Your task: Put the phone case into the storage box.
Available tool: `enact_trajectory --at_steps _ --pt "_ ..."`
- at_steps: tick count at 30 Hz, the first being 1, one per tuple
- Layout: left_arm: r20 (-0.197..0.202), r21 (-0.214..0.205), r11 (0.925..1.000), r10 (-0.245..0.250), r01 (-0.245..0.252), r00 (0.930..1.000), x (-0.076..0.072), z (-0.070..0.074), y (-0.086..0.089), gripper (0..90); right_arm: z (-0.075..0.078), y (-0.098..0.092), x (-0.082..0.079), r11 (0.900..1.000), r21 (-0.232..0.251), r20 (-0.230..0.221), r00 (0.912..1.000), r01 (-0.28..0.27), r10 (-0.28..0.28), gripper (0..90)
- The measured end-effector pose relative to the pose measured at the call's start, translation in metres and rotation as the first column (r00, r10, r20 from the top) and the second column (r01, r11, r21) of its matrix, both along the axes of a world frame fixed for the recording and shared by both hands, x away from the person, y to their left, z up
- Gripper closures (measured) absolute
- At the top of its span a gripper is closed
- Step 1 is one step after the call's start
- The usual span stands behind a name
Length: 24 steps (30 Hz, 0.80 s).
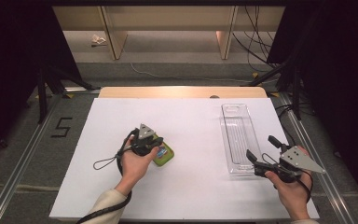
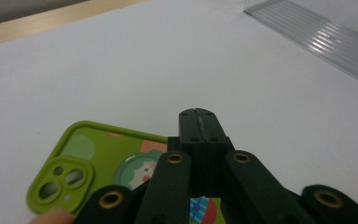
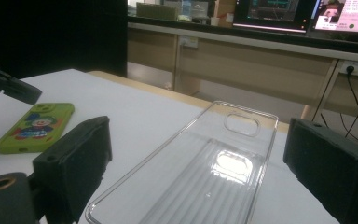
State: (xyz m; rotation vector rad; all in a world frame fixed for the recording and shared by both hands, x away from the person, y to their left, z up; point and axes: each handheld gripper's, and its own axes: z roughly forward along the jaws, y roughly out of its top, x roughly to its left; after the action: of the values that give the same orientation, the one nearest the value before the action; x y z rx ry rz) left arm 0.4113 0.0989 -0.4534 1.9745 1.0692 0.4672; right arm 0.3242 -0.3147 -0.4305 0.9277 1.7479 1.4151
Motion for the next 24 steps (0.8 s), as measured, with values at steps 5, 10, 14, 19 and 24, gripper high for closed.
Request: enact_trajectory --at_steps 5,10,14,19,24 --pt "-0.054 0.031 0.9995 -0.008 0.010 0.9985 0.014 -0.007 -0.018 90.0 0.001 0.000 -0.001 1.0000 0.002 0.000 1.0000 0.001 -0.001 8.7" --pt "-0.080 0.040 0.9991 -0.012 0.015 0.9967 0.020 -0.011 -0.028 90.0 0.002 0.001 -0.001 0.9999 0.007 0.006 0.9999 -0.014 0.014 8.7" --pt "-0.098 0.045 0.9988 -0.015 0.019 0.9951 0.023 -0.017 -0.031 90.0 0.002 0.003 -0.001 0.9997 0.016 0.004 0.9998 -0.021 0.021 8.7" --pt "-0.119 0.052 0.9985 -0.012 0.018 0.9928 0.026 -0.022 -0.033 90.0 0.002 0.005 -0.001 0.9994 0.014 0.004 0.9995 -0.031 0.031 8.7" --pt "-0.134 0.066 0.9972 -0.025 0.034 0.9906 0.027 -0.022 -0.036 90.0 0.003 0.009 0.000 0.9985 0.010 -0.002 0.9985 -0.055 0.055 9.3"
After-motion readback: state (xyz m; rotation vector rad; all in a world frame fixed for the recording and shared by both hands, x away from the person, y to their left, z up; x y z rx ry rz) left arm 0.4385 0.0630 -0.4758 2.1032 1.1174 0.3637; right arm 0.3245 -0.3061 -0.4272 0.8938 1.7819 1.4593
